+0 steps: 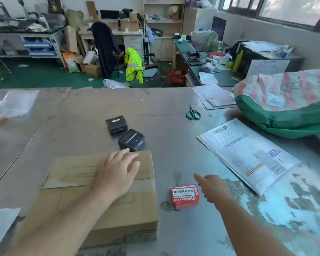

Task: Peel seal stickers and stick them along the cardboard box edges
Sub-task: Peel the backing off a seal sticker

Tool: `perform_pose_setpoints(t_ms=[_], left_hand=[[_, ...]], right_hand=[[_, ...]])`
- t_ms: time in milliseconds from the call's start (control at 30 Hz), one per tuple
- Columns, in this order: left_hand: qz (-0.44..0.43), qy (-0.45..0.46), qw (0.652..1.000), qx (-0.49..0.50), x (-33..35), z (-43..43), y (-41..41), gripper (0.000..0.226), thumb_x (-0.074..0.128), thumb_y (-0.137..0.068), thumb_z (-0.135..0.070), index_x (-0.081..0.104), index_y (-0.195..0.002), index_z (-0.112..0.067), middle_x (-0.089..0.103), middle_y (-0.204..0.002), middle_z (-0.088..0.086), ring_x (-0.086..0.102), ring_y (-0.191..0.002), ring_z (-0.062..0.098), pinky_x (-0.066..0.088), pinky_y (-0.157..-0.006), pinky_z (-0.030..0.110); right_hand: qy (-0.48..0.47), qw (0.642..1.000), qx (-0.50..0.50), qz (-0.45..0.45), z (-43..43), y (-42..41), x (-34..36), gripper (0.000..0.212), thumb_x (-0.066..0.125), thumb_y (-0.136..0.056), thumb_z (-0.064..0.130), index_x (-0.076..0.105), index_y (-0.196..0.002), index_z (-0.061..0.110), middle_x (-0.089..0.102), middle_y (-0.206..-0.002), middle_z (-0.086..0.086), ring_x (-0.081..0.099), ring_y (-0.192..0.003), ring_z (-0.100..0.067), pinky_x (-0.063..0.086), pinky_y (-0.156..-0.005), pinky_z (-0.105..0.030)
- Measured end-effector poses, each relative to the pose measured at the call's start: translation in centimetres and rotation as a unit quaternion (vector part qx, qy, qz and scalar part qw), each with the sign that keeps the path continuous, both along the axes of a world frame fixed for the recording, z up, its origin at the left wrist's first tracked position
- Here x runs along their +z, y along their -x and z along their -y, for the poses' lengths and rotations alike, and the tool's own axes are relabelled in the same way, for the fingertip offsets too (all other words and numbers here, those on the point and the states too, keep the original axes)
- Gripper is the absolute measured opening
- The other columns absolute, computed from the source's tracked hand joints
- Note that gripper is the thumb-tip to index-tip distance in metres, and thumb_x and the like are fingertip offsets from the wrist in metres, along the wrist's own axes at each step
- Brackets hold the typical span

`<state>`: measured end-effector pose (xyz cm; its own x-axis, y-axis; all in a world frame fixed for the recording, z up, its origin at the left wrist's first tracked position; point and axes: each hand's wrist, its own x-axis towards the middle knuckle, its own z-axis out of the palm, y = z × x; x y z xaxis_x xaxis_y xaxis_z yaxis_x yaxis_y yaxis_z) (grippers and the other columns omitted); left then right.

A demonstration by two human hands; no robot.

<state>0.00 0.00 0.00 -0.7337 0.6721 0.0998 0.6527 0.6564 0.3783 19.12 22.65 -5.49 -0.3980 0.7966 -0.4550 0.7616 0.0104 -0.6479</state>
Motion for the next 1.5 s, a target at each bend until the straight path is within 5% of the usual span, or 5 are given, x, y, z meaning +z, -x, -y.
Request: perform_pose_setpoints(t_ms=[133, 300, 633, 1167, 1500], left_hand=[[-0.054, 0.029, 0.998, 0.008, -1.0, -0.3, 0.2, 0.053, 0.022, -0.096, -0.054, 0.049, -0.139, -0.039, 0.043, -0.150, -0.012, 0.032, -0.136, 0.013, 0.031, -0.111, 0.037], [-0.053, 0.018, 0.998, 0.007, -1.6, -0.2, 0.2, 0.054, 0.023, -0.094, -0.052, 0.052, -0.137, -0.037, 0.046, -0.149, -0.010, 0.035, -0.136, 0.015, 0.030, -0.113, 0.039], [-0.065, 0.000, 0.998, 0.013, -1.9, -0.3, 0.2, 0.051, 0.028, -0.093, -0.050, 0.058, -0.131, -0.036, 0.051, -0.144, -0.009, 0.040, -0.131, 0.017, 0.032, -0.110, 0.040], [-0.069, -0.004, 0.997, 0.014, -1.8, -0.2, 0.0, 0.052, 0.027, -0.093, -0.051, 0.057, -0.133, -0.037, 0.050, -0.145, -0.009, 0.039, -0.132, 0.016, 0.031, -0.111, 0.040], [-0.065, -0.007, 0.998, 0.012, -1.9, 0.0, -0.1, 0.046, 0.032, -0.097, -0.047, 0.055, -0.136, -0.038, 0.048, -0.148, -0.008, 0.036, -0.135, 0.017, 0.031, -0.112, 0.041]], right_hand=[[-0.072, 0.991, 0.043, 0.109, 0.5, 0.6, -3.3, 0.046, 0.062, -0.089, 0.047, 0.048, -0.060, 0.014, 0.049, -0.056, -0.002, 0.056, -0.060, -0.025, 0.033, -0.051, -0.028], [-0.030, 0.993, 0.008, 0.113, 1.8, 1.5, -6.6, 0.054, 0.076, -0.081, 0.051, 0.055, -0.107, 0.008, 0.064, -0.108, -0.014, 0.063, -0.105, -0.033, 0.046, -0.077, -0.034], [0.005, 0.992, -0.011, 0.125, 0.5, 1.2, -7.7, 0.030, 0.078, -0.084, 0.036, 0.066, -0.088, 0.008, 0.067, -0.088, -0.012, 0.056, -0.077, -0.027, 0.040, -0.067, -0.027], [-0.003, 0.994, -0.037, 0.101, -0.8, -0.2, -5.5, 0.031, 0.078, -0.083, 0.033, 0.073, -0.088, 0.002, 0.074, -0.084, -0.013, 0.070, -0.082, -0.028, 0.043, -0.057, -0.025], [-0.067, 0.992, -0.044, 0.101, 0.0, -0.4, -4.7, 0.038, 0.063, -0.093, 0.031, 0.053, -0.068, 0.005, 0.049, -0.060, -0.007, 0.052, -0.069, -0.029, 0.031, -0.047, -0.026]])
